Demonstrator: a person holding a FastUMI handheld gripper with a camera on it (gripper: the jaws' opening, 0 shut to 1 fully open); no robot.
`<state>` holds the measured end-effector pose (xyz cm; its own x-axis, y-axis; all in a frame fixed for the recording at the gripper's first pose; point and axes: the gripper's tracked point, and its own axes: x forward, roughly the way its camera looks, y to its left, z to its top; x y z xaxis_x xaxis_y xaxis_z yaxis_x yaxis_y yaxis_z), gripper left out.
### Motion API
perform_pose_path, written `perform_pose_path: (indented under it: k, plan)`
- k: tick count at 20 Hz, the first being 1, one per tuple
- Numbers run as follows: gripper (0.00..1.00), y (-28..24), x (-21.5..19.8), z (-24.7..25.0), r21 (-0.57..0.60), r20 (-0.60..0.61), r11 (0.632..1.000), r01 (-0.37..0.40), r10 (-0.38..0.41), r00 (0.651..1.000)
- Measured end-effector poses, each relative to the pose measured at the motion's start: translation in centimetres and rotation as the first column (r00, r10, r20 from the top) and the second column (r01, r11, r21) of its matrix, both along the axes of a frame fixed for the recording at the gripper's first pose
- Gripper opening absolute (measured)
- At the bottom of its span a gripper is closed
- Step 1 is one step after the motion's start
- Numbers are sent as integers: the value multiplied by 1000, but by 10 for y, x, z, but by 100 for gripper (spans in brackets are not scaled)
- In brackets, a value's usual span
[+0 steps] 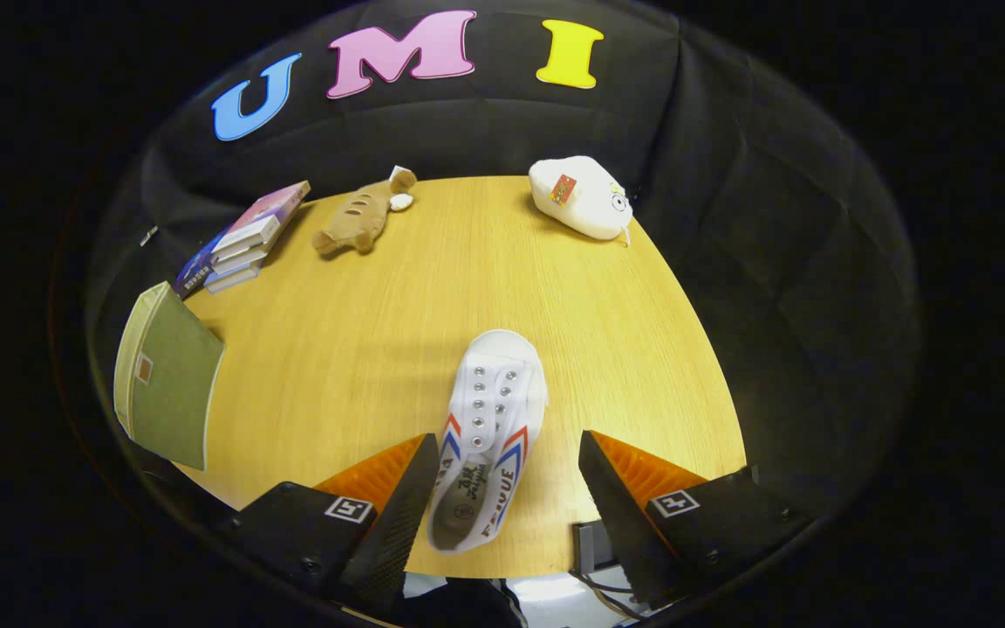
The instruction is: Open the storage box then place both shoes into the box .Put the left shoe in first, then the right shoe, with the right side of both shoes facing outward in a uniform manner.
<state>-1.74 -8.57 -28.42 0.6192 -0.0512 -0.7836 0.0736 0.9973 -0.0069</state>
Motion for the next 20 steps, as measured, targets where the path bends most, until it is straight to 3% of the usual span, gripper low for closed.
perform_pose_path:
  k: [3, 7, 10, 12, 13, 16, 19, 20]
  plan:
    - [88, -8, -7, -33, 3, -63, 1000, -3, 3, 998]
    - [87, -4, -12, -71, 79, -145, 996, 49, -37, 989]
    - [79, 2, -5, -81, 113, -148, 993, 34, -17, 989]
    - [61, 8, -5, -80, 141, -142, 990, 27, -7, 990]
    - [46, 9, -3, -83, 146, -134, 989, 29, -9, 991]
    - [40, 6, -3, -82, 189, -164, 978, 85, -54, 985]
    - [11, -1, -4, -80, 211, -180, 964, 160, -123, 976]
    - [7, -1, -5, -80, 215, -181, 962, 167, -129, 975]
